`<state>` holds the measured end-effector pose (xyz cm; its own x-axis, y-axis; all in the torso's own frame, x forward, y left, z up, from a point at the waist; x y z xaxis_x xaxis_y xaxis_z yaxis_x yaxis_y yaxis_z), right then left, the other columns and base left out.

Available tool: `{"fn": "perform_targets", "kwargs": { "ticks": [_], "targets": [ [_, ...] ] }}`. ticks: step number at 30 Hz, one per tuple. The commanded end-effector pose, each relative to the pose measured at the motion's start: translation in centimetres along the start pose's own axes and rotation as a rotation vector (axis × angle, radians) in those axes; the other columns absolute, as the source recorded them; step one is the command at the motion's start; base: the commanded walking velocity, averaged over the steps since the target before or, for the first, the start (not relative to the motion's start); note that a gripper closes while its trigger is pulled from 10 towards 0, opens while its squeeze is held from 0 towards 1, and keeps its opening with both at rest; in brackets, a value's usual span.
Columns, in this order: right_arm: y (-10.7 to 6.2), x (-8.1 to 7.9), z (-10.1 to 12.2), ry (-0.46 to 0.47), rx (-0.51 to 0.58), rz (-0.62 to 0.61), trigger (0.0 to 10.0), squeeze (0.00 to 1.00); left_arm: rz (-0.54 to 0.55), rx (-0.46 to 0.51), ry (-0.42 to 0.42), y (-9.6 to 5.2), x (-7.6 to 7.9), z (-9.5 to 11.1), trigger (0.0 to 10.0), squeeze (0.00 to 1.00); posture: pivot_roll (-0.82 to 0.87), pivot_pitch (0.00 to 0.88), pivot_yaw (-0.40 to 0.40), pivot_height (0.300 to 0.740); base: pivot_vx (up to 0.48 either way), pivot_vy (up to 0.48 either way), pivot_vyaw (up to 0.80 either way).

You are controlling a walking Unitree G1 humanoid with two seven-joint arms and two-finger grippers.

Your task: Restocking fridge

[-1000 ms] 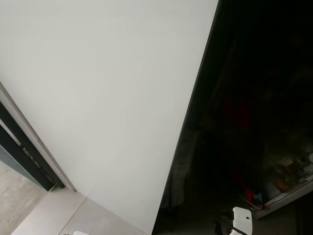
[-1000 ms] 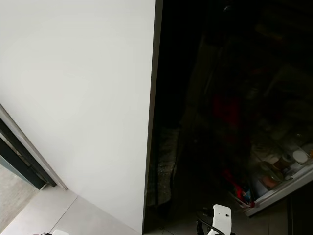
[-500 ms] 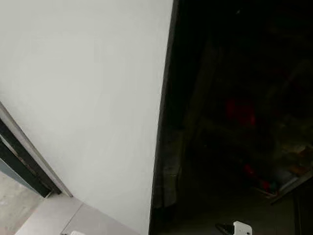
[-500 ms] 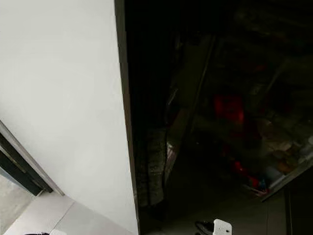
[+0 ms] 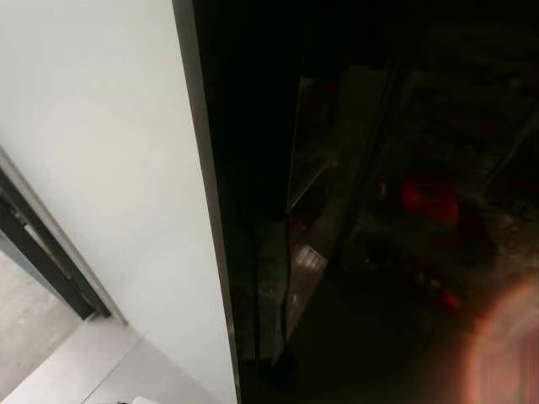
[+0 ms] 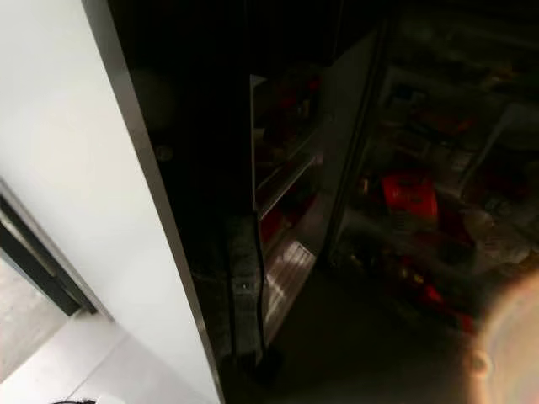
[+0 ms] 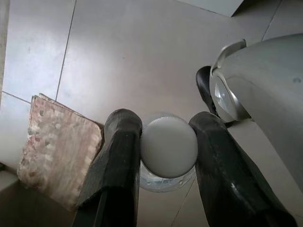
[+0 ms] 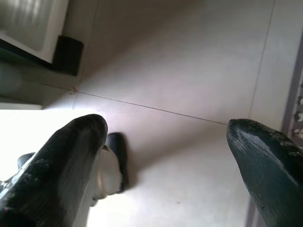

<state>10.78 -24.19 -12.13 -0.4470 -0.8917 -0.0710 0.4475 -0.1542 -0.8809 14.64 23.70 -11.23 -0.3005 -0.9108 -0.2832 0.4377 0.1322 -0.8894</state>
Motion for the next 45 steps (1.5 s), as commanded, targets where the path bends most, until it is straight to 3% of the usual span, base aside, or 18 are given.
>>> {"fn": "perform_targets", "kwargs": {
  "ticks": [1,7,19,35,45],
  "targets": [
    [0.5,-1.9,1.8,-0.01,0.046,0.05,10.0,0.0,0.013,-0.04,0.003,-0.2,-0.7,-1.2,10.0,0.0,0.06,0.014,-0.049,0.74,0.0,-0.398,0.8],
    [0.8,-2.9,2.9,0.004,0.049,0.059,10.0,0.0,0.013,-0.037,-0.01,-0.2,-0.6,-1.1,10.0,0.0,0.06,0.017,-0.053,0.74,0.0,-0.396,0.4],
    [1.0,-4.1,4.2,-0.082,0.073,0.116,10.0,0.0,0.012,-0.04,-0.018,-0.2,-0.5,-1.1,10.0,0.0,0.06,0.017,-0.059,0.74,0.0,-0.397,0.59],
    [0.9,-3.8,3.6,-0.098,0.062,0.119,10.0,0.0,0.01,-0.043,-0.026,-0.2,-0.4,-1.2,10.0,0.0,0.07,0.02,-0.065,0.74,0.0,-0.398,0.79],
    [0.9,-3.7,3.7,-0.079,0.068,0.122,10.0,0.0,0.006,-0.041,-0.027,-0.2,-0.3,-1.2,10.0,0.0,0.07,0.021,-0.067,0.74,0.0,-0.398,0.0]
  ]
}}
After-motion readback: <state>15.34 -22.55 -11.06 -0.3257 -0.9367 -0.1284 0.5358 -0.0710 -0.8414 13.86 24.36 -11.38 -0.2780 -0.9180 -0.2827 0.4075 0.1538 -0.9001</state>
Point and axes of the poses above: a point about 5 cm out from each wrist's last joint towards the gripper, its own y axis pointing out of the wrist towards the gripper, its own z axis along the axis of the wrist's last joint, x = y × z, the point moved 2 cm from there along y, pointing out of the wrist towards the gripper, and after that the axes turned 5 degrees about y, right-handed, at the moved point
